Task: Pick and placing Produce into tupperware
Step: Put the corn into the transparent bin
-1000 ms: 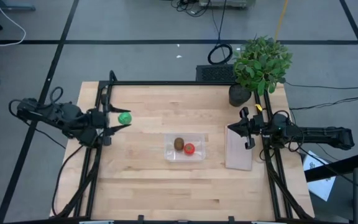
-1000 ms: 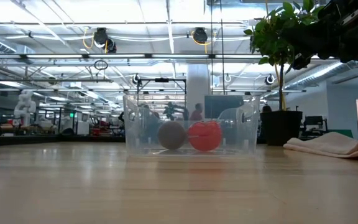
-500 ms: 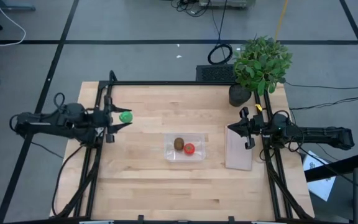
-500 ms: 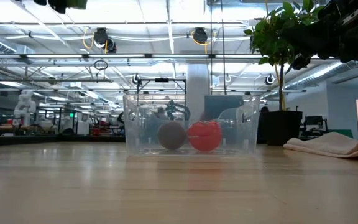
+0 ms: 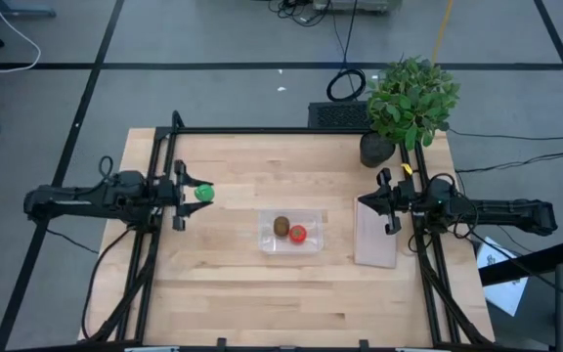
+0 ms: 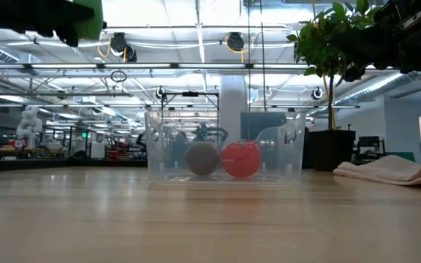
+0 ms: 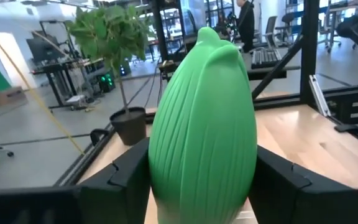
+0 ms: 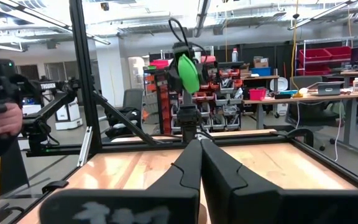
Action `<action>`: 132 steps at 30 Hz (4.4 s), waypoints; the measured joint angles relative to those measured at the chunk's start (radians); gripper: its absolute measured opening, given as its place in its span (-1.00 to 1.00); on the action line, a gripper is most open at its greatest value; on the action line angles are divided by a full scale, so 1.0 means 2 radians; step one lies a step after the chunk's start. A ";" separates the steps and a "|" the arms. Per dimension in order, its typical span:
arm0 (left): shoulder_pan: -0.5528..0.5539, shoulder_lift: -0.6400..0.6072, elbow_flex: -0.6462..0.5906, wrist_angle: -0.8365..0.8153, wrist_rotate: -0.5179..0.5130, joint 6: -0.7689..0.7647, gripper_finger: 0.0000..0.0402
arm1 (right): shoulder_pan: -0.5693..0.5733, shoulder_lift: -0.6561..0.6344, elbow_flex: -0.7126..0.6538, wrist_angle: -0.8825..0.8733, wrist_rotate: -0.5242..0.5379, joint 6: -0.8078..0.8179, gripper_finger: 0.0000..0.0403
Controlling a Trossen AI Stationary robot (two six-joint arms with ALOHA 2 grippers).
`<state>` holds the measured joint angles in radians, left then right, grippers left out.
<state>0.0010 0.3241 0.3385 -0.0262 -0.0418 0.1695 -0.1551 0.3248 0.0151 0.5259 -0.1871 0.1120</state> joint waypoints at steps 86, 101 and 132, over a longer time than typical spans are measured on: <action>0.155 0.254 0.147 0.043 0.206 -0.026 -0.01 | 0.000 0.000 0.000 0.000 0.001 -0.010 -1.00; 0.160 0.305 0.333 -0.086 0.226 -0.006 0.01 | 0.000 0.000 0.000 0.000 0.001 -0.010 -1.00; 0.142 0.609 0.603 -0.414 0.216 0.126 0.05 | 0.000 0.000 0.000 -0.002 0.001 -0.013 -1.00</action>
<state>0.2855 1.5413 1.5443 -0.8545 0.3907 0.4218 -0.1553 0.3251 0.0147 0.5229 -0.1852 0.0853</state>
